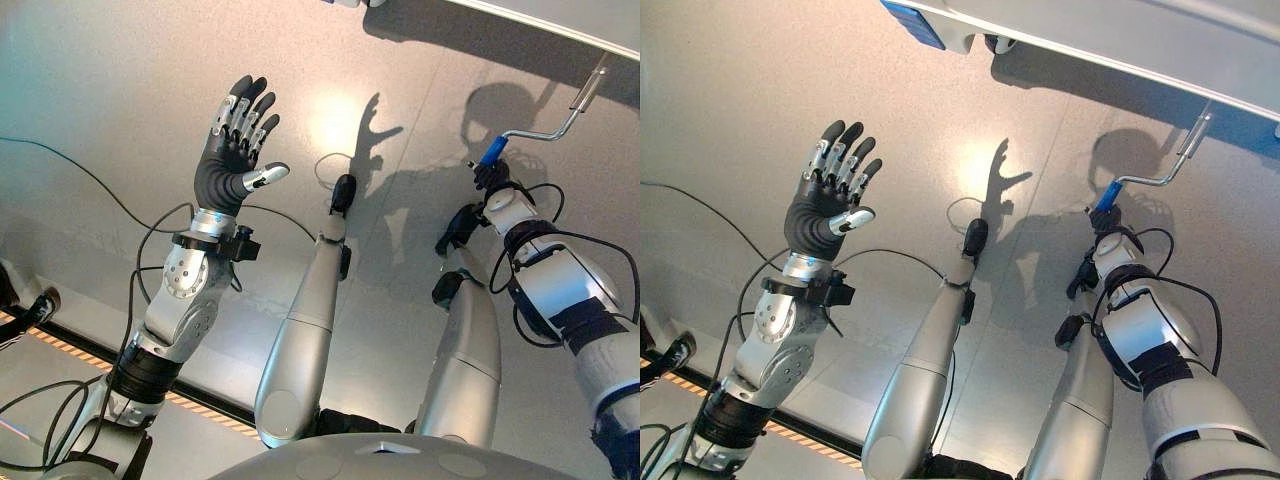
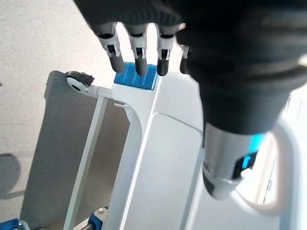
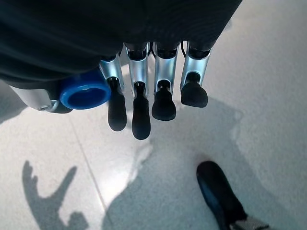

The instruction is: Raise the hospital bed

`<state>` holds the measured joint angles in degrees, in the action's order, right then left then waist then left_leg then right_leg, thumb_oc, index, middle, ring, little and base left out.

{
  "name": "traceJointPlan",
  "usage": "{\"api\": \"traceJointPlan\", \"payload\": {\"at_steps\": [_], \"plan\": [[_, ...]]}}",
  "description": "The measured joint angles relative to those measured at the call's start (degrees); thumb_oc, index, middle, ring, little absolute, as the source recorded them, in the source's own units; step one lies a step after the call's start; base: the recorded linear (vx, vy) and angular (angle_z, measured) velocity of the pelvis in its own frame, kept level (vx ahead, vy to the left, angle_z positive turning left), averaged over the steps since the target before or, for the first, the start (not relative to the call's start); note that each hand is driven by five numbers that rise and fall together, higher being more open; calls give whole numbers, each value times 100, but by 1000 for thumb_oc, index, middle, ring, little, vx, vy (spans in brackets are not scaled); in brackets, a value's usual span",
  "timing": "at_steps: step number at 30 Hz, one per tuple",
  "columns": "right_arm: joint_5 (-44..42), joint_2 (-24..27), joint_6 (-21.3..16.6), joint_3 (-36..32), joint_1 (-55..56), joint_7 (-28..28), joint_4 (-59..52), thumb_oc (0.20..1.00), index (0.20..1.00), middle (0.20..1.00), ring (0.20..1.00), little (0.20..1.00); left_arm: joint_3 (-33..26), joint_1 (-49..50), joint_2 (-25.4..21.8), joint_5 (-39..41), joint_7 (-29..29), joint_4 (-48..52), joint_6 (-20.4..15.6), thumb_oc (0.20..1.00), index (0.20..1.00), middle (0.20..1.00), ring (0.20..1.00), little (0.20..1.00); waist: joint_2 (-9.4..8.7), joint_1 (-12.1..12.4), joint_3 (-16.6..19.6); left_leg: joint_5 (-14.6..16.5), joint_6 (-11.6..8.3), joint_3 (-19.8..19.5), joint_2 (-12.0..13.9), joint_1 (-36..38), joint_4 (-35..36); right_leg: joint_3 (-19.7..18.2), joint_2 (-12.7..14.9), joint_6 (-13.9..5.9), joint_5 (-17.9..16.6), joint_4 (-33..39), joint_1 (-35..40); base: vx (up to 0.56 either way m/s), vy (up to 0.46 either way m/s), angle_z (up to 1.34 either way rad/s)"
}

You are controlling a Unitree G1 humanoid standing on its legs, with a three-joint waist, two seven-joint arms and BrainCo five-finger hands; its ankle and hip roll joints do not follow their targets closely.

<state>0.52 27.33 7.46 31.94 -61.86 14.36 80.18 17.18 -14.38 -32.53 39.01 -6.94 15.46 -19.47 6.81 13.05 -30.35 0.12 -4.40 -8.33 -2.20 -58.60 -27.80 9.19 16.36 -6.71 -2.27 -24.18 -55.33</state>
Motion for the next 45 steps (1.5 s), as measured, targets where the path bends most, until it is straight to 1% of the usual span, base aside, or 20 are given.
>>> {"api": "traceJointPlan", "payload": {"at_steps": [2,4,5,10,11,12,13,16,17,20,23,25,29,32,35,36,37,40,42,45], "plan": [[-26,49,21,20,148,37,-508,200,200,200,200,200,-17,51,-2,-3,-25,0,-5,1000,1000,1000,1000,1000,0,-123,0,0,0,-1,0,-47,-20,-1,-3,4,-4,-2,-39,0,0,0],[-147,189,-15,5,554,124,-1586,200,200,200,200,200,-27,94,1,-5,-39,-13,-7,1000,1000,1000,1000,1000,0,-277,0,0,0,17,8,-83,-38,-11,-7,16,-16,-2,-86,6,2,-6],[-244,267,-18,3,704,143,-2000,200,200,200,200,200,-16,81,6,-5,-39,-14,-9,1000,1000,1000,1000,1000,0,-290,0,2,-2,34,21,-95,-52,-14,-16,22,-27,-2,-109,-2,-7,-16],[-1118,511,-667,-560,2246,338,-4869,200,200,200,200,200,73,92,10,-18,-49,-15,-125,1000,1000,1000,1000,1000,2,-436,-1,40,-51,97,133,-80,-74,-56,-114,60,-25,-32,-164,-21,-2,-10],[-1396,440,-972,-741,2746,334,-5356,200,200,200,200,200,161,90,9,-65,-58,-102,-127,1000,1000,1000,1000,1000,-4,-479,-6,43,-47,177,137,-6,-50,-120,-117,57,-28,-51,-160,-31,-13,-10],[-1557,377,-1046,-860,2944,332,-5621,200,200,200,200,200,201,111,8,-147,-66,-143,-126,1000,1000,1000,1000,1000,-4,-498,-6,46,-41,219,135,47,-24,-165,-117,53,-30,-49,-144,-41,-17,-14],[-1717,236,-1265,-942,3228,329,-5895,200,200,200,200,200,208,204,6,-221,-67,-151,-125,1000,1000,1000,1000,1000,-4,-549,-6,52,-30,279,137,152,16,-231,-110,49,-31,-44,-88,-27,-19,-11],[-2089,-6,-1426,-975,3368,269,-5928,200,200,200,200,200,208,297,5,-228,-56,-149,-148,1000,1000,1000,1000,1000,-8,-602,-8,54,-29,358,175,375,91,-267,-139,53,-46,20,71,-36,-49,-11],[-2210,17,-1463,-1076,3582,202,-6113,200,200,200,200,200,209,354,9,-227,-32,-155,-171,1000,1000,1000,1000,1000,-20,-667,-14,53,-31,370,216,470,131,-267,-163,53,-66,71,160,-34,-49,-8],[-2356,-41,-1693,-1334,4051,-10,-6509,200,200,200,200,200,179,622,4,-226,3,-158,-208,1000,1000,1000,1000,1000,-23,-680,-16,52,-27,400,237,687,223,-261,-204,41,-137,264,415,-25,-65,-6],[-2480,-174,-1902,-1483,4418,-140,-6560,200,200,200,200,200,169,826,3,-235,117,-162,-215,1000,1000,1000,1000,1000,-69,-843,-24,53,-4,510,281,1081,402,-315,-217,11,-186,471,771,1,-67,-9],[-2567,-386,-2211,-1685,4638,-195,-6935,200,200,200,200,200,102,954,0,-233,188,-180,-214,1000,1000,1000,1000,1000,-155,-1039,-34,68,5,538,294,1370,477,-344,-239,-38,-229,600,1052,8,-67,-10],[-2765,-416,-2629,-2158,4630,-272,-7399,200,200,200,200,200,-8,1011,-1,-232,373,-290,-206,1000,1000,1000,1000,1000,-384,-1133,-1,103,-9,658,359,1884,642,-394,-321,-19,-294,861,1539,18,-78,-16],[-2949,-374,-2664,-2583,4657,-281,-7384,200,200,200,200,200,-223,1198,-25,-232,429,-415,-193,1000,1000,1000,1000,1000,-488,-1188,7,104,-23,665,407,2105,723,-383,-363,-13,-291,907,1744,25,-64,-4],[-3049,-350,-2681,-2748,4685,-251,-7299,200,200,200,200,200,-282,1430,-78,-235,484,-714,-112,1000,1000,1000,1000,1000,-501,-1224,6,117,-36,681,422,2327,800,-386,-379,-15,-293,978,1948,29,-53,-5],[-3050,-324,-2681,-2759,4707,-250,-7278,479,479,479,479,479,-279,1462,-86,-236,508,-855,-101,1000,1000,1000,1000,1000,-501,-1222,6,117,-36,686,436,2389,824,-386,-384,-15,-293,997,2001,25,-43,-3],[-3053,-306,-2681,-2774,4748,-247,-7255,1000,1000,1000,1000,1000,-278,1511,-100,-233,522,-1054,-77,1000,1000,1000,1000,1000,-506,-1214,5,121,-43,686,435,2464,848,-384,-402,-12,-291,1025,2078,13,-41,-1],[-3178,-386,-2701,-2780,4747,-253,-7099,1000,1000,1000,1000,1000,-268,1535,-107,-425,544,-1522,-5,1000,1000,1000,1000,1000,-510,-1218,3,119,-48,688,451,2610,899,-379,-413,-7,-288,1058,2219,23,-34,-1],[-3280,-510,-2694,-2775,4766,-252,-6633,1000,1000,1000,1000,1000,-266,1461,115,-607,587,-2479,68,1000,1000,1000,1000,1000,-513,-1216,4,121,-51,700,450,2848,976,-365,-415,-13,-290,1153,2468,42,-35,0],[-3273,-654,-2683,-2946,4875,-204,-6095,1000,1000,1000,1000,1000,-274,1500,183,-959,605,-3272,193,1000,1000,1000,1000,1000,-520,-1221,3,123,-55,698,450,3133,1110,-337,-420,-18,-298,1272,2743,43,-18,1]]}}
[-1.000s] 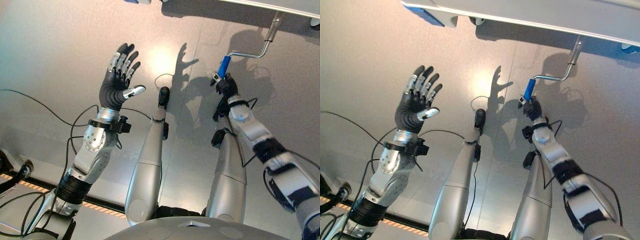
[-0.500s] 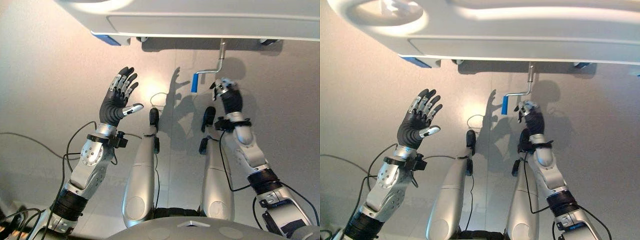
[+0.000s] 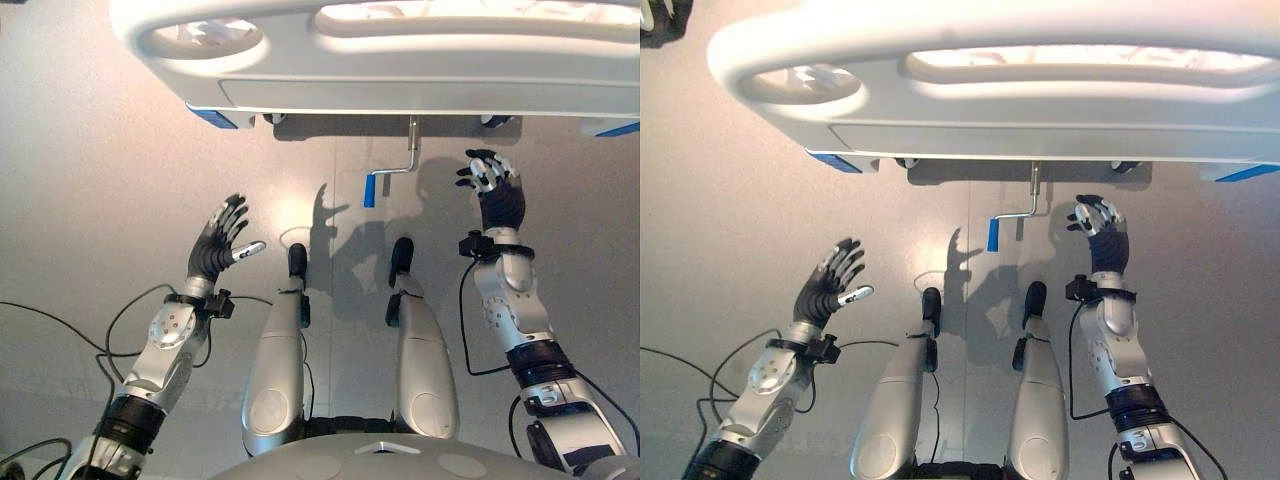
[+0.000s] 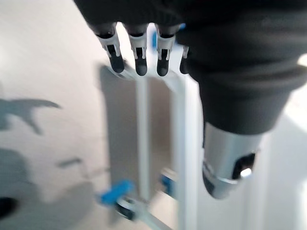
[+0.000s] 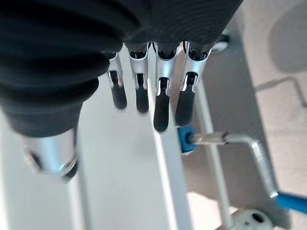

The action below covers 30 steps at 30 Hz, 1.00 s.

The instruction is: Raise the hospital bed

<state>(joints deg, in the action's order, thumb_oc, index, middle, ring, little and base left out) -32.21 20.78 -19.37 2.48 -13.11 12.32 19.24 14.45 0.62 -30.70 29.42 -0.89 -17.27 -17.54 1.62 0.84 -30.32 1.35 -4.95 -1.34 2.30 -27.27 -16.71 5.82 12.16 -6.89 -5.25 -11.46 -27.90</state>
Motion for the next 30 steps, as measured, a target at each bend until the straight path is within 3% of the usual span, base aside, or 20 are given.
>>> {"api": "traceJointPlan", "payload": {"at_steps": [6,8,10,14,16,19,24,30], "plan": [[-48,-300,172,-140,317,10,1388,1000,1000,1000,1000,1000,-50,-167,507,-768,20,-1630,98,1000,1000,1000,1000,1000,-26,-2,6,-7,-5,116,53,1263,462,22,-27,-44,-43,480,1235,70,-26,-5],[9,-346,246,-131,508,-58,1721,1000,1000,1000,1000,1000,-137,-132,628,-1078,21,-2191,90,1000,1000,1000,1000,1000,-113,-24,120,-27,-19,144,70,1621,661,56,-52,-48,-51,714,1592,71,-32,-8],[39,-481,369,-143,742,-162,2294,1000,1000,1000,1000,1000,-224,-119,724,-1430,2,-2837,234,1000,1000,1000,1000,1000,-274,-39,488,-46,-52,186,126,1820,856,101,-106,-24,-100,938,1787,63,-35,-10],[57,-681,500,-183,1178,-285,2746,1000,1000,1000,1000,1000,-269,-39,830,-1755,-16,-3380,283,1000,1000,1000,1000,1000,-423,-30,991,-127,-96,267,170,2190,1214,120,-186,4,-187,1183,2081,20,-29,-7],[73,-694,542,-184,1064,-392,3373,1000,1000,1000,1000,1000,-407,-69,989,-1907,-23,-3771,323,1000,1000,1000,1000,1000,-417,-37,1172,-168,-101,292,201,2454,1413,122,-203,-2,-202,1313,2296,6,-26,-7],[136,-680,733,-186,1119,-480,4243,1000,1000,1000,1000,1000,-512,50,1198,-1985,-31,-4208,418,1000,1000,1000,1000,1000,-371,-136,1747,-206,-107,304,223,2774,1715,176,-225,-17,-198,1532,2593,18,-12,3],[499,-684,981,-187,1522,-618,4738,1000,1000,1000,1000,1000,-613,316,1356,-2190,-34,-4433,502,1000,1000,1000,1000,1000,-321,-154,2314,-284,-127,305,279,3282,2137,254,-286,-34,-132,1664,2986,16,-18,4],[846,-691,1188,-187,1845,-702,4955,1000,1000,1000,1000,1000,-672,479,1449,-2197,-30,-4575,603,1000,1000,1000,1000,1000,-313,-160,2566,-282,-128,301,317,3457,2199,327,-308,-41,-43,1666,3162,-5,1,4]]}}
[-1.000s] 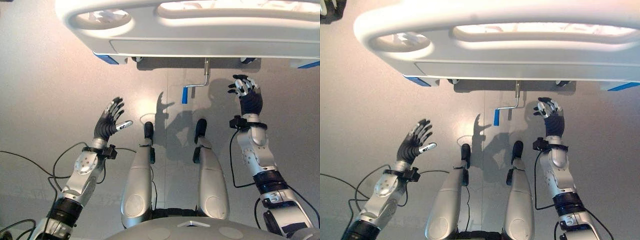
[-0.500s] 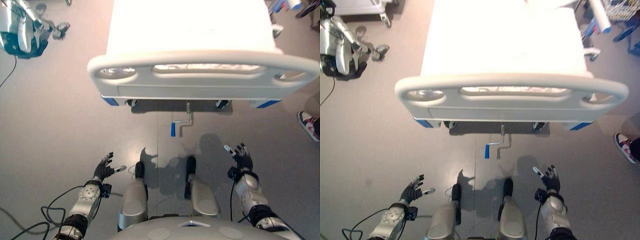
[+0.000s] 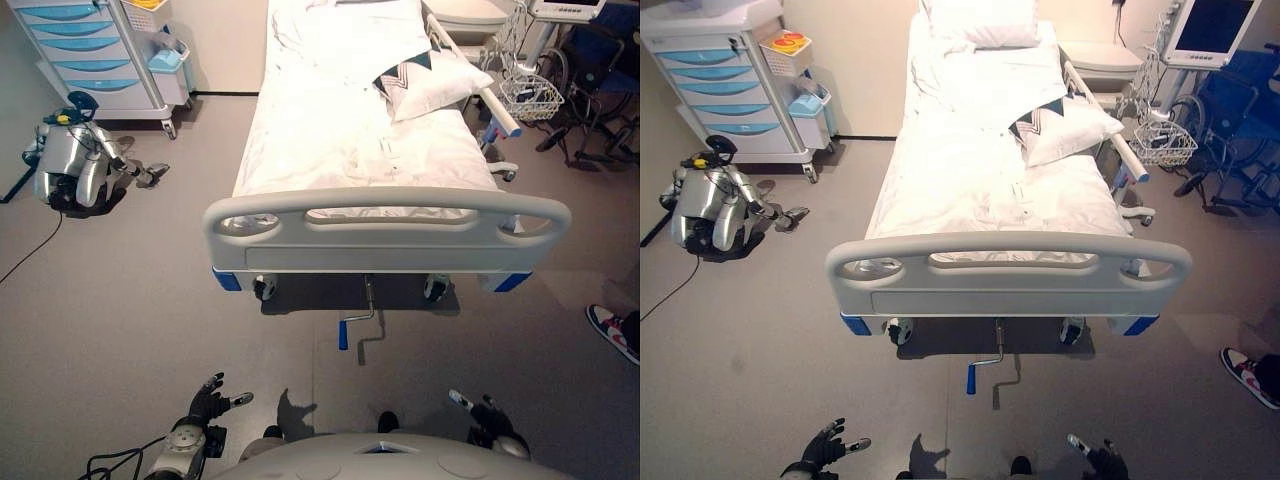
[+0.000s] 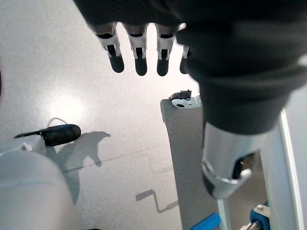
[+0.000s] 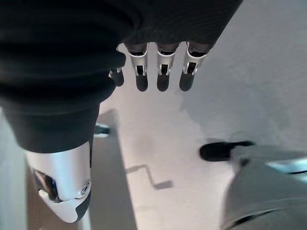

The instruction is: Raise the hospital bed

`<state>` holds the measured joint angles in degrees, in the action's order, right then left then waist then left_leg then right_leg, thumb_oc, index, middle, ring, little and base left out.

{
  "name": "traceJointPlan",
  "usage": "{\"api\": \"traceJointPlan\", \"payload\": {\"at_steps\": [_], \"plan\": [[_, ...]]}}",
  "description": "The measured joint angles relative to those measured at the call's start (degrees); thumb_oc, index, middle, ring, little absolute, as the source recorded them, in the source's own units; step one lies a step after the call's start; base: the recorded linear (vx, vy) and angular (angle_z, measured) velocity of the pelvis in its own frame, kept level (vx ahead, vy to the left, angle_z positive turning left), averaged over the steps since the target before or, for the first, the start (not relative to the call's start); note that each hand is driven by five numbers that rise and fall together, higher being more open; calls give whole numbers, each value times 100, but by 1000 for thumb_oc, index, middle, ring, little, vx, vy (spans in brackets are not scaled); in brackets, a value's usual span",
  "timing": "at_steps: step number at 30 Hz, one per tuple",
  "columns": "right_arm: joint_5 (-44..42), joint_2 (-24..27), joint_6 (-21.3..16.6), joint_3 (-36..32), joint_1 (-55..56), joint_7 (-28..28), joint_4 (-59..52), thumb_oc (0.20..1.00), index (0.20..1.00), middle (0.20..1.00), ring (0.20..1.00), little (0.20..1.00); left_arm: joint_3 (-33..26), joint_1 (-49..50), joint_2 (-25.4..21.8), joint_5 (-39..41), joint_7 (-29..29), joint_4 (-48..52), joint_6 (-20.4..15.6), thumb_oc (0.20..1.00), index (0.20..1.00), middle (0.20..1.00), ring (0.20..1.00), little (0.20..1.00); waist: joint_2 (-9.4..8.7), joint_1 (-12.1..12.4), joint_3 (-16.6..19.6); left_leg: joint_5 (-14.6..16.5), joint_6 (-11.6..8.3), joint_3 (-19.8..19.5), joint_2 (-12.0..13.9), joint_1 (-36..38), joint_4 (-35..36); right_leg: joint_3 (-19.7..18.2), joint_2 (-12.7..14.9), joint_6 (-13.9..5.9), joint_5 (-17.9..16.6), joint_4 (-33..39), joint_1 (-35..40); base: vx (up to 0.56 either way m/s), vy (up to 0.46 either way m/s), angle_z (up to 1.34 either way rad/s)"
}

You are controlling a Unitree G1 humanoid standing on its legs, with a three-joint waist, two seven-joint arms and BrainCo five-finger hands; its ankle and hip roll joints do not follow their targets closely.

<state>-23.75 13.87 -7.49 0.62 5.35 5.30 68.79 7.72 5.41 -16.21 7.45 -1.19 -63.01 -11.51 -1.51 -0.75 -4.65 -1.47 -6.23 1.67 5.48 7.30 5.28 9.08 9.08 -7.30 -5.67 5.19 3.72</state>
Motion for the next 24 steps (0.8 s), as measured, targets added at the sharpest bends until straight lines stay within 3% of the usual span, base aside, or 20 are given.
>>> {"api": "traceJointPlan", "payload": {"at_steps": [7,24], "plan": [[323,-1,110,97,-94,-75,300,1000,1000,1000,1000,1000,-7,65,45,3,0,-230,114,1000,1000,1000,1000,1000,-42,19,245,13,-15,108,28,79,3,-5,-2,25,-16,-6,14,-9,13,-8],[910,-132,387,390,-74,-173,375,1000,1000,1000,1000,1000,1,52,51,-115,107,-528,234,1000,1000,1000,1000,1000,-81,26,340,23,-21,110,45,210,9,-50,-5,36,-18,18,160,0,0,0]]}}
